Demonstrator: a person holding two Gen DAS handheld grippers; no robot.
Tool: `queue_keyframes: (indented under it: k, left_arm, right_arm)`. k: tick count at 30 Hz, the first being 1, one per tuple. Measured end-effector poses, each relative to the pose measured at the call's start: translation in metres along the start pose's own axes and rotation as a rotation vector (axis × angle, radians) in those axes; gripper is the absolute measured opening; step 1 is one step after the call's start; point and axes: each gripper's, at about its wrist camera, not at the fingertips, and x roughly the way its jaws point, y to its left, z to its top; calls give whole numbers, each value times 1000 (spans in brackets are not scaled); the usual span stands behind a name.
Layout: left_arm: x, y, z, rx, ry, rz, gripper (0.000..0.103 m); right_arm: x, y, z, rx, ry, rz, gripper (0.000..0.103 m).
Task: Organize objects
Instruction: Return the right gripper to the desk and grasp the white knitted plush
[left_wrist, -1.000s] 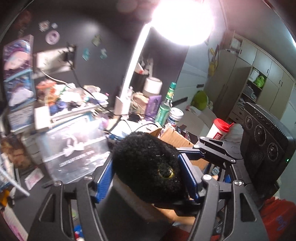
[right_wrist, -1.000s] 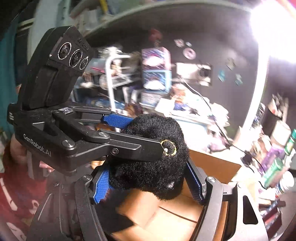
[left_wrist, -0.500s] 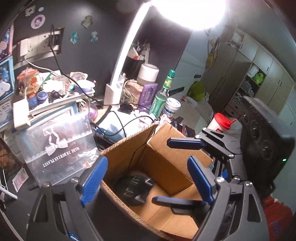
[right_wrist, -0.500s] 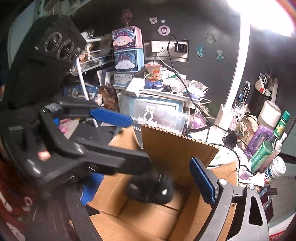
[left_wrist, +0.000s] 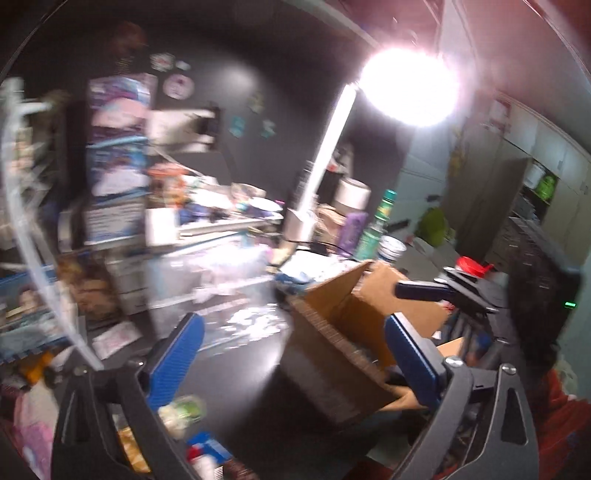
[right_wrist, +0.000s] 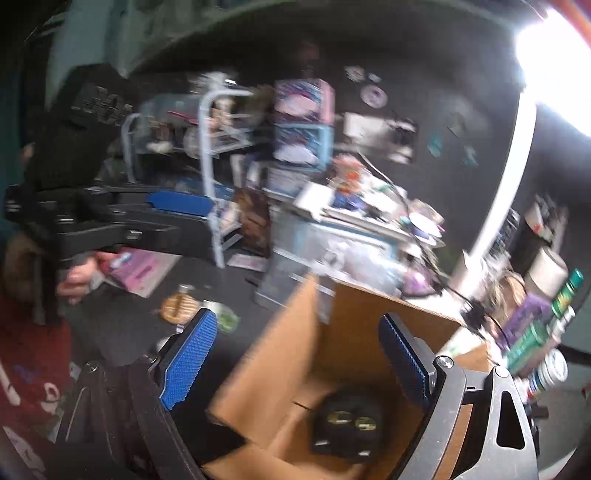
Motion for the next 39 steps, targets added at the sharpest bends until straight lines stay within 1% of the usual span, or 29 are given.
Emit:
queue_keyframes:
  k: [3,6,9,10,11,13,14,16,19,23,29,30,31,32,35,39]
  left_arm:
    - [-22,19,-20,-13,-38,67,102]
    - [-40,39,-46,-29,-56,134,102]
    - [-50,60,-75,-56,-56,178,102]
    - [-52,67,-84,-70,-55,186,102]
    - [-53,75,-93,-85,-50,196,102]
    - [-53,87,-111,-106,-30,211,102]
    - [-51,94,-120,-116,-15,214,102]
    - [-48,102,-135,-136,9,210,102]
    - [-45,114,-154,-173,32,194,102]
    - [-39,128,-173,-202,61,196,102]
    - [-31,140,-184,-245,73,173,102]
    - [-31,141,-184,-247,75,175,102]
    - [-30,141,-184,-247,78,177,102]
    - [-29,142,-184,-247,79,178,102]
    - [-29,141,-183,-245,79,173,102]
    - [-28,138,-179,-235,84,145,102]
  right_arm:
    - [4,42,2,-62,-18,84,88]
    - [23,85,-2,-94,7,182,87]
    - [53,114,-15,-79,68,296,82]
    - [64,120,-20,-70,92,324,78]
    - [82,127,-29,-52,135,351,73]
    - [108,131,-42,-24,201,372,69]
    - [120,133,-47,-17,227,374,66]
    - [140,134,-53,-16,267,359,63]
    - [165,131,-58,-28,306,311,59]
    - [187,126,-61,-79,337,253,59]
    - [206,129,-64,-131,383,258,58]
    - [206,130,-65,-138,387,257,57]
    - [207,131,-64,-152,384,250,54]
    - [206,132,-64,-167,386,241,49]
    - [205,132,-63,-180,388,236,43]
    - [198,134,-61,-195,359,229,41]
